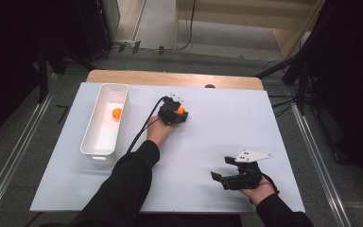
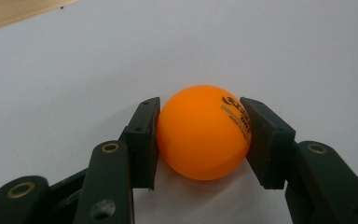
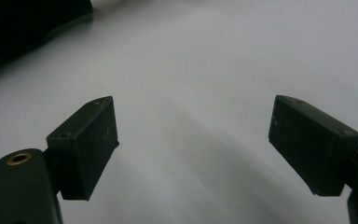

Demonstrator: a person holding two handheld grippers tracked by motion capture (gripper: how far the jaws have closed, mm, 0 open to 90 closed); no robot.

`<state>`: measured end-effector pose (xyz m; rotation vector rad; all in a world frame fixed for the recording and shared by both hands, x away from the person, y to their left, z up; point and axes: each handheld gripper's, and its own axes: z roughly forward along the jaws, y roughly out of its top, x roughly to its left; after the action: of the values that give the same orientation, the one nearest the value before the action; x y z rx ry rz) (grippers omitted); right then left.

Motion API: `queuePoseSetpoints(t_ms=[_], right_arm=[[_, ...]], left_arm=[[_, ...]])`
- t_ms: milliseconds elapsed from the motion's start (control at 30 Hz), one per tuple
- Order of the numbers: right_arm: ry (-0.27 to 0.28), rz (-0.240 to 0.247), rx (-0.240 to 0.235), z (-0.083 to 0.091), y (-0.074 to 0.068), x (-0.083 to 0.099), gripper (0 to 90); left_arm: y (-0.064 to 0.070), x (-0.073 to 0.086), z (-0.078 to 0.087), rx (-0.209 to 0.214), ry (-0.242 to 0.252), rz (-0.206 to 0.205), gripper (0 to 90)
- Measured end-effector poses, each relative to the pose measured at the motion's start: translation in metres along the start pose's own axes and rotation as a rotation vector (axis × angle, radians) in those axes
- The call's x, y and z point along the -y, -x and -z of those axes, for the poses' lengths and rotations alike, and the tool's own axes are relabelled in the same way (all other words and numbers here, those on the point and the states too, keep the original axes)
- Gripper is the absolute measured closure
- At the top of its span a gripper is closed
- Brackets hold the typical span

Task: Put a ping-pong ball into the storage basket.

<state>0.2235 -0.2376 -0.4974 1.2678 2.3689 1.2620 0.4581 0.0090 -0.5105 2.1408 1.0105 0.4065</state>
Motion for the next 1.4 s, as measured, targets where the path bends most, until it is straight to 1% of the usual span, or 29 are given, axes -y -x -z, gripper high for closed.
queuePoseSetpoints(t_ms=[67,167,233,267,367,400,467,500,567,600,700,767,933,1033,1067,1200,1233,1267,1300,1333,1367,1400], right_arm=[[-0.002,-0.003,-0.001,0.000,0.000,0.000,14.2],[-0.004,0.001,-0.003,0.000,0.001,0.000,14.1],[-0.004,0.001,-0.003,0.000,0.001,0.000,14.1],[-0.005,0.001,-0.003,0.000,0.001,0.000,14.2],[-0.001,0.004,-0.003,0.000,0.001,0.000,14.2],[0.000,0.003,-0.004,0.000,0.001,0.000,14.1],[0.003,0.008,-0.005,0.001,0.002,0.000,14.2],[0.003,0.006,-0.004,0.001,0.002,0.000,14.1],[0.003,0.007,-0.005,0.001,0.002,0.000,14.2],[0.003,0.007,-0.005,0.001,0.002,0.000,14.2],[0.001,0.007,-0.004,0.000,0.002,0.000,14.2],[0.001,0.008,-0.001,0.000,0.002,0.000,14.2],[-0.003,0.001,0.001,0.001,0.002,0.000,14.2],[-0.004,0.003,0.000,0.001,0.002,0.000,14.2],[-0.004,0.002,-0.002,0.001,0.002,0.000,14.2],[-0.008,0.000,-0.004,0.000,0.002,0.000,14.2],[-0.007,-0.001,0.000,0.000,0.002,0.000,14.2],[-0.006,-0.001,0.002,0.000,0.002,0.000,14.1],[-0.007,0.000,0.003,0.000,0.002,0.000,14.2],[-0.006,0.000,0.003,0.000,0.002,0.000,14.2],[-0.005,-0.003,0.004,0.000,0.002,0.000,14.2],[-0.006,-0.003,0.004,0.000,0.002,0.000,14.2]], left_arm=[[-0.003,-0.001,0.002,-0.009,-0.012,0.000,51.0],[-0.006,-0.002,0.006,-0.001,-0.019,0.024,51.0],[-0.007,-0.003,0.008,0.000,-0.020,0.017,51.0],[-0.007,-0.004,0.009,0.005,-0.017,0.023,51.0],[-0.006,-0.005,0.011,0.024,-0.038,0.021,50.9],[-0.005,-0.005,0.012,0.030,-0.043,0.024,50.9],[-0.004,-0.005,0.014,0.035,-0.058,0.008,50.9],[-0.003,-0.005,0.015,0.040,-0.062,0.007,50.9],[0.000,-0.006,0.017,0.068,-0.064,0.017,50.9],[0.000,-0.007,0.019,0.079,-0.064,0.007,50.9],[0.004,-0.008,0.023,0.100,-0.067,0.001,50.9],[0.007,-0.010,0.025,0.106,-0.066,0.001,50.9],[0.011,-0.012,0.033,0.129,-0.078,-0.018,50.9],[0.012,-0.014,0.039,0.145,-0.075,-0.011,50.9],[0.013,-0.014,0.040,0.155,-0.074,0.003,50.9],[0.012,-0.015,0.047,0.165,-0.092,0.017,50.9],[0.013,-0.015,0.048,0.164,-0.090,0.025,50.9],[0.012,-0.015,0.050,0.167,-0.097,0.021,50.9],[0.012,-0.016,0.052,0.173,-0.099,0.027,50.9],[0.013,-0.015,0.054,0.176,-0.097,0.032,50.9],[0.013,-0.015,0.056,0.176,-0.100,0.025,50.9],[0.014,-0.015,0.057,0.177,-0.097,0.029,50.9]])
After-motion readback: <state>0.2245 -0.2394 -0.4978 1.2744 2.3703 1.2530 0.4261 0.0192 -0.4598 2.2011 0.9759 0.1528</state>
